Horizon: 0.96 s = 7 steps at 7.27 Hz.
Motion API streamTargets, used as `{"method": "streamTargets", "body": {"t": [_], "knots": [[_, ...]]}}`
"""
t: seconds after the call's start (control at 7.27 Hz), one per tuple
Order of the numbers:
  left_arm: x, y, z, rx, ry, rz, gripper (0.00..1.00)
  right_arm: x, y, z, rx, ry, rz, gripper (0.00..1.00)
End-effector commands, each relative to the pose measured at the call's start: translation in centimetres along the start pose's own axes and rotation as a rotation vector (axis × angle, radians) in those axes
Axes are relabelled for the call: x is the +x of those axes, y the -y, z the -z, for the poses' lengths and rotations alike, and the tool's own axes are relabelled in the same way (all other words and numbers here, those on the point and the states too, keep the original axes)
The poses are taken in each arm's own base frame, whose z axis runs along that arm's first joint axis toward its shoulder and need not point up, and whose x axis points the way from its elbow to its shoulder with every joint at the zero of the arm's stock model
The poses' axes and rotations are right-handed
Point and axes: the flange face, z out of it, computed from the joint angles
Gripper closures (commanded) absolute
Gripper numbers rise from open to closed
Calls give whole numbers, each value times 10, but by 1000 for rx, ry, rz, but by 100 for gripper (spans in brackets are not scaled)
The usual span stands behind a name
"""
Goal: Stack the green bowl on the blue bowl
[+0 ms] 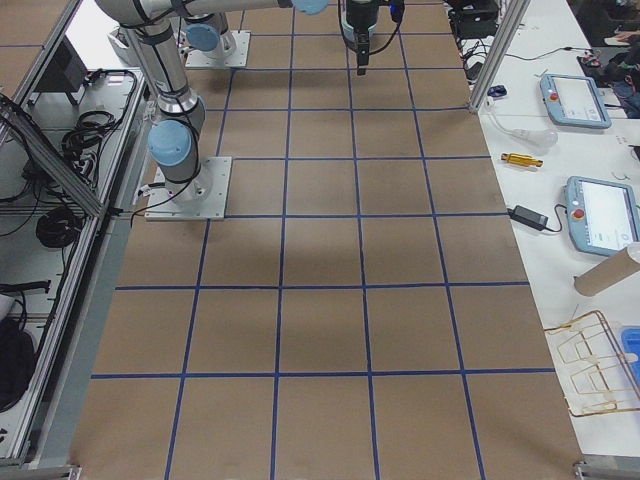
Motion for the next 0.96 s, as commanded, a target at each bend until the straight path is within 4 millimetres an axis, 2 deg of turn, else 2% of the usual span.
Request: {"method": "streamTargets", "body": {"t": [0.0, 0.83], "knots": [[-2, 0, -2, -5, -7, 33, 0, 0, 0, 1, 1, 0, 0, 0], [-2, -1, -9, -14, -7, 26, 0, 0, 0, 1, 1, 0, 0, 0]]}}
